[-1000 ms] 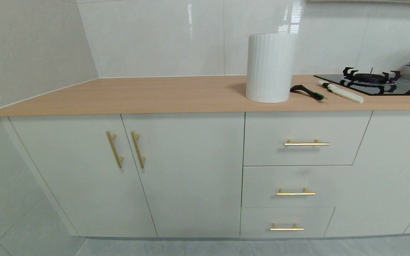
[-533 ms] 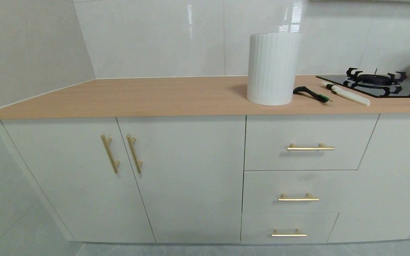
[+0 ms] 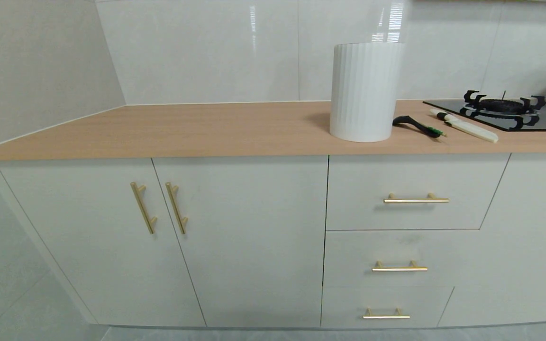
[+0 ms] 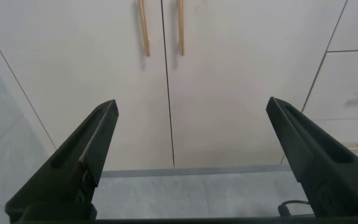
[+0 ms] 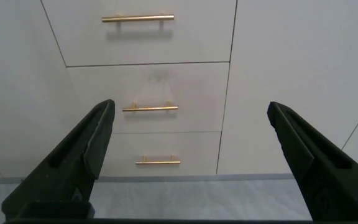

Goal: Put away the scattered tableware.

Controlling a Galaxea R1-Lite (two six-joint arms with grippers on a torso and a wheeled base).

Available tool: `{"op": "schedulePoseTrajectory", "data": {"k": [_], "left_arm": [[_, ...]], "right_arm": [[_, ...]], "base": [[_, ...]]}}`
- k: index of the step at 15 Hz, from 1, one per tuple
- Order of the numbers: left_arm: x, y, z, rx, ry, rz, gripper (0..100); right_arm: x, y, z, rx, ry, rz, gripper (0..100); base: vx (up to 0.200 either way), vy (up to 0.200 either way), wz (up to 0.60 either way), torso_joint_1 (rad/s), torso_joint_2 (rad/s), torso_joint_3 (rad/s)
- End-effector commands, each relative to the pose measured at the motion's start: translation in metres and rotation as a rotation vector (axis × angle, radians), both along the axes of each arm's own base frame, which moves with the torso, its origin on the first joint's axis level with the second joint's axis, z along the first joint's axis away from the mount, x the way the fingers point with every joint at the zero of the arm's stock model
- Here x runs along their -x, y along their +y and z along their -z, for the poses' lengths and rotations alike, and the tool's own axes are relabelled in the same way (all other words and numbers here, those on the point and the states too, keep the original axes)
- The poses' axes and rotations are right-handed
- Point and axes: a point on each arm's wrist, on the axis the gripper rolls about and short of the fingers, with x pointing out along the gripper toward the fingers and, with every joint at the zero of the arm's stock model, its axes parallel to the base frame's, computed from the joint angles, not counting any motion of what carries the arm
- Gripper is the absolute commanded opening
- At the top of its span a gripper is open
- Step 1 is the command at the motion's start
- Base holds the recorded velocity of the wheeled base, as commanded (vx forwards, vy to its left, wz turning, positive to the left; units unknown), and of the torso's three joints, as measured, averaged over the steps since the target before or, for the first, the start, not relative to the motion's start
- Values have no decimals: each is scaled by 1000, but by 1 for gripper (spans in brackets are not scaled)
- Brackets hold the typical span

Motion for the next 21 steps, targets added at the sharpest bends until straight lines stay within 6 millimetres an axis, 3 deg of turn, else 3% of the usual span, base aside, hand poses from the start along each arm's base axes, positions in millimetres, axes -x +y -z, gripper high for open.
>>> {"op": "schedulePoseTrajectory", "data": {"k": [1,7,9,11,12,13,14,16,17,18,21], "left_arm": [[0,0,0,0,2,1,100],[0,0,0,-1,1,1,100],[0,0,0,-1,1,1,100],[0,0,0,0,2,1,100],[0,0,0,0,2,1,100],[0,0,0,0,2,1,100],[0,0,0,0,2,1,100],[0,0,0,0,2,1,100],[0,0,0,0,2,1,100],[0,0,0,0,2,1,100],[0,0,0,0,3,1,100]], "right_arm": [[0,0,0,1,1,-1,100],[1,0,-4,27,-13,-3,100],[1,0,-53,0,-42,-62,100],[-20,1,-79,3,55,-76,100],[-44,2,-97,7,156,-76,100],[-69,3,-101,12,268,-81,100],[-81,3,-102,11,317,-86,100],[-125,10,-99,-4,491,-161,100],[-125,10,-99,-4,491,-161,100],[-181,20,-85,-2,583,-191,100],[-254,27,-42,5,650,-153,100]], "base": [[0,0,0,0,0,0],[0,0,0,0,0,0],[0,0,0,0,0,0],[0,0,0,0,0,0],[0,0,0,0,0,0],[0,0,0,0,0,0],[0,0,0,0,0,0],[0,0,0,0,0,0],[0,0,0,0,0,0],[0,0,0,0,0,0],[0,0,0,0,0,0]]}}
